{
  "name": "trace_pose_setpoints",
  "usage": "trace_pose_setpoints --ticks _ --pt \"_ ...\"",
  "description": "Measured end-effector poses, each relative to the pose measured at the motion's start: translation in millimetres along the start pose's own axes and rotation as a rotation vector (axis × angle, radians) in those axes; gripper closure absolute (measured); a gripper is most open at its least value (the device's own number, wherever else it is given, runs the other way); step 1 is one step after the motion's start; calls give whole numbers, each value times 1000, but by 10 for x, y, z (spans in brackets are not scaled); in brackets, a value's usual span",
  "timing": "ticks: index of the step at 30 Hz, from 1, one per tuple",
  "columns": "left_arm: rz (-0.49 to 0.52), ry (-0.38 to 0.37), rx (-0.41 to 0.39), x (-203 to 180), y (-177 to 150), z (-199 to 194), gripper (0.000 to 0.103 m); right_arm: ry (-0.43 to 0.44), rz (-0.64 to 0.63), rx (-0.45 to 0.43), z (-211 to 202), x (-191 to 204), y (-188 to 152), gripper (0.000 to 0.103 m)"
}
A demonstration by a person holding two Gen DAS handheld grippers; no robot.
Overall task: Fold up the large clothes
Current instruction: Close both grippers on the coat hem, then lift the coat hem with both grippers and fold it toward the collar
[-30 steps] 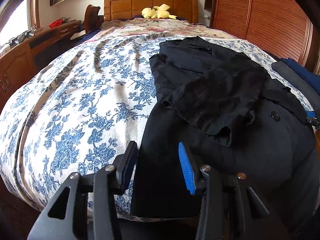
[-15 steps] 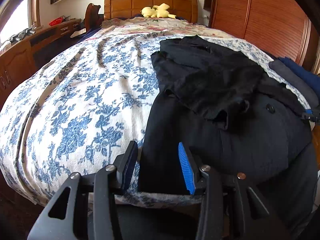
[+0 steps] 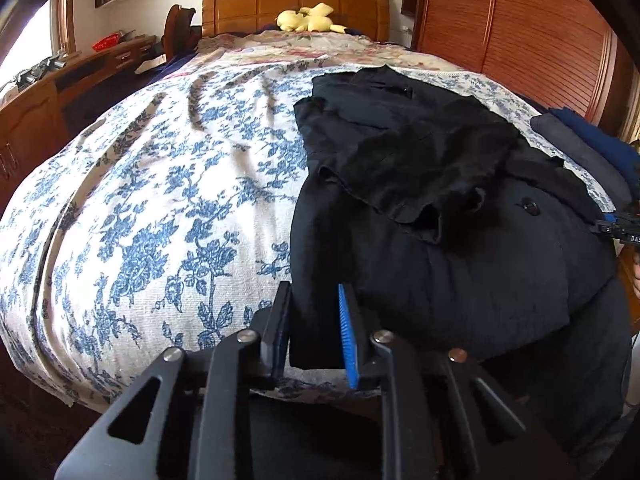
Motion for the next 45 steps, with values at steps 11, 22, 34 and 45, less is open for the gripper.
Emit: trace_pose_setpoints --ticks 11,22,34,45 --pt "-7 -15 -153 -104 351 -541 101 -37 -67 -62 -255 54 245 100" --pt "-2 -50 -388 -314 785 -1852 102 -6 -150 -321 -1444 463 543 102" --pt "-58 -93 -456 -333 1129 -2056 101 4 -90 -440 -1969 336 587 101" --pt "-101 -29 -413 -328 1691 -787 101 -53 -2 -407 -689 -89 998 101"
Point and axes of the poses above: each gripper's, at about its wrist camera, not at the fingertips, and z roughly the way its jaws point, x to its left, y to its top, the point moved 3 cm from there along z, roughly the way its jaws point, and after that the axes turned 6 degrees about y, right-handed, at the moved point
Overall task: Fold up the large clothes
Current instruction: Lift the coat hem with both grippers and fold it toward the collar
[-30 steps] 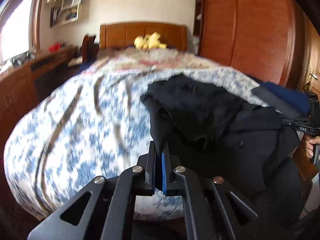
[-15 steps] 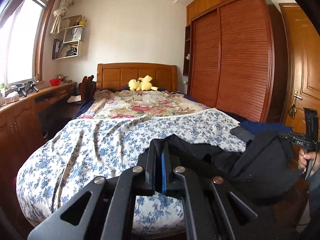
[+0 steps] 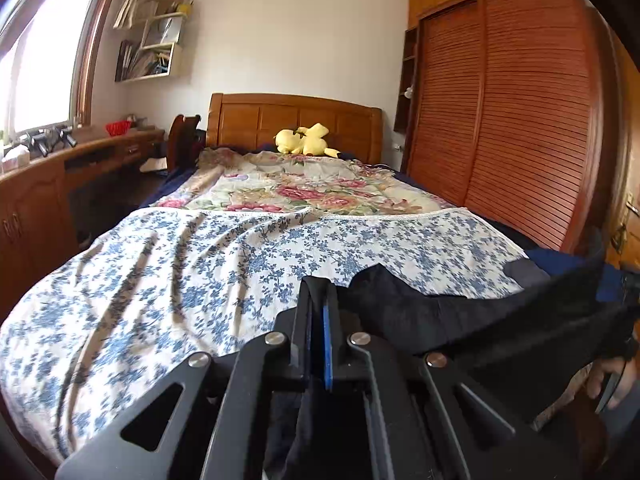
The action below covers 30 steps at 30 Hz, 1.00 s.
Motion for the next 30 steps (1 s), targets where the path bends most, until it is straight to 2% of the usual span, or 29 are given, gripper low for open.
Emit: trace_pose_setpoints --ticks 7,11,16,22,25,28,29,30 --pt "-12 12 -39 61 306 662 101 -37 -30 -31 648 -184 406 101" --pt "-37 17 -55 106 378 939 101 -99 -65 -15 1017 -279 634 101" --pt "-13 -5 -24 107 270 1262 101 -152 -72 60 1422 -390 607 101" --pt "-5 -69 27 111 118 1487 101 -181 -97 150 1704 -352 467 98" --pt "11 -75 52 89 94 1551 100 -201 -90 159 1755 -297 451 91" --pt "15 -73 60 86 75 1566 98 -205 -31 133 1723 -263 491 67" --pt "7 -78 64 88 72 1576 98 -202 -16 118 1691 -239 509 55" --pt "0 -82 67 89 71 1584 98 -201 -10 103 1651 -199 527 50"
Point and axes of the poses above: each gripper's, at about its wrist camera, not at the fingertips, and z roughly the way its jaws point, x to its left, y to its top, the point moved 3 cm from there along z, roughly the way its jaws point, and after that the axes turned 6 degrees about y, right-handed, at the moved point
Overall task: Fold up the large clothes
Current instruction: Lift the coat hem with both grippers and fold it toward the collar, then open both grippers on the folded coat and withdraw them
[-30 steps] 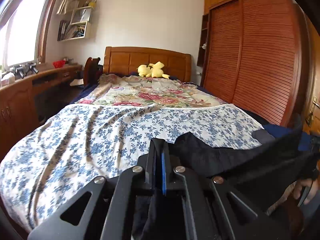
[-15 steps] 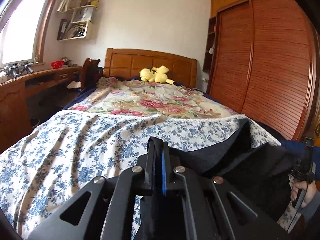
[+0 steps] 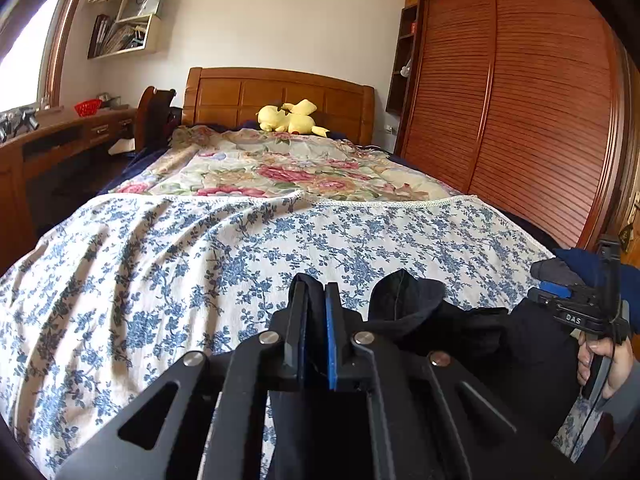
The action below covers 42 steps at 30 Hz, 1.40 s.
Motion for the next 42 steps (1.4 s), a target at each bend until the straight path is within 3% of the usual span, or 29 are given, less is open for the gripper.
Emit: trace_pose_setpoints --ticks 5,13,21,25,28,35,42 --pt "4 -14 7 -7 8 -9 94 -15 -74 -23 -160 248 88 46" --pt "33 -22 -4 5 42 -131 87 63 -152 -52 -350 641 256 40" --pt "33 -52 -17 83 71 -260 79 132 -241 64 -171 1052 89 39" --pt "46 -63 -8 81 41 -275 74 141 -285 174 47 1158 -114 39" --pt "55 -69 2 71 15 -272 71 113 -312 246 232 1132 -223 39" --pt "63 -73 12 32 -19 -250 69 -29 -400 307 562 925 -167 39" --pt "76 -81 23 -32 -40 -204 68 -217 -425 281 815 575 215 39"
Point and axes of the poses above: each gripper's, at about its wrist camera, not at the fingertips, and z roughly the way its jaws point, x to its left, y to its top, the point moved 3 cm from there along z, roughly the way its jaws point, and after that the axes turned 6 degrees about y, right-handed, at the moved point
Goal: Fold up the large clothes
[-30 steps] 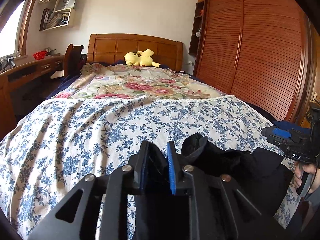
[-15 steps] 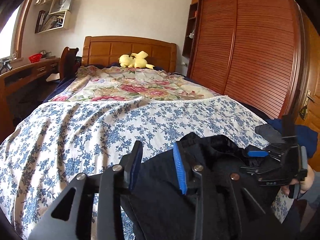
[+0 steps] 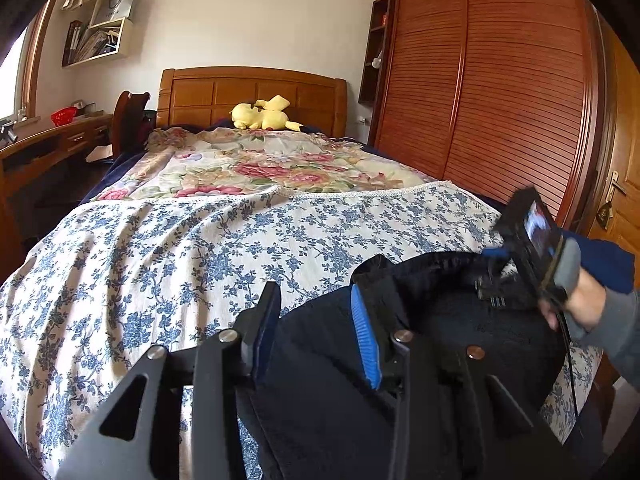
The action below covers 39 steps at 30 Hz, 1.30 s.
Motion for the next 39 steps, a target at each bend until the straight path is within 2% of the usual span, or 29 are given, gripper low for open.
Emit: trace_pose_setpoints --ticks 2,5,9,15,22,26,28,29,32,34,36,38,39 --pt "4 -3 7 -14 -12 32 68 -65 59 -28 -8 -236 96 39" --pt "6 -8 18 -24 -27 82 68 -98 148 -69 -76 -518 170 39" --pt "4 -18 28 -36 -38 130 68 -17 184 -64 -55 -659 108 39" --pt "8 -19 48 -66 -71 205 67 101 229 -4 192 -697 -112 39" --pt "19 -16 83 -87 -153 316 67 194 359 117 672 -828 -289 39" --pt "22 -13 103 -96 -199 368 67 287 432 188 896 -852 -420 40" --pt "23 -14 108 -101 -208 380 67 336 433 178 880 -840 -416 68" --pt "23 -15 109 -108 -212 385 67 318 410 172 853 -826 -403 99" --pt "27 -26 117 -143 -214 401 67 255 321 70 640 -798 -322 102" --pt "30 -30 118 -167 -210 404 67 217 330 -68 366 -901 -250 102" --pt "33 -35 120 -205 -213 400 67 158 353 -147 184 -1024 -206 103" --pt "43 -38 125 -255 -220 396 67 57 399 -119 193 -1178 -213 103" --pt "47 -39 127 -276 -219 394 67 1 422 -74 248 -1251 -246 103"
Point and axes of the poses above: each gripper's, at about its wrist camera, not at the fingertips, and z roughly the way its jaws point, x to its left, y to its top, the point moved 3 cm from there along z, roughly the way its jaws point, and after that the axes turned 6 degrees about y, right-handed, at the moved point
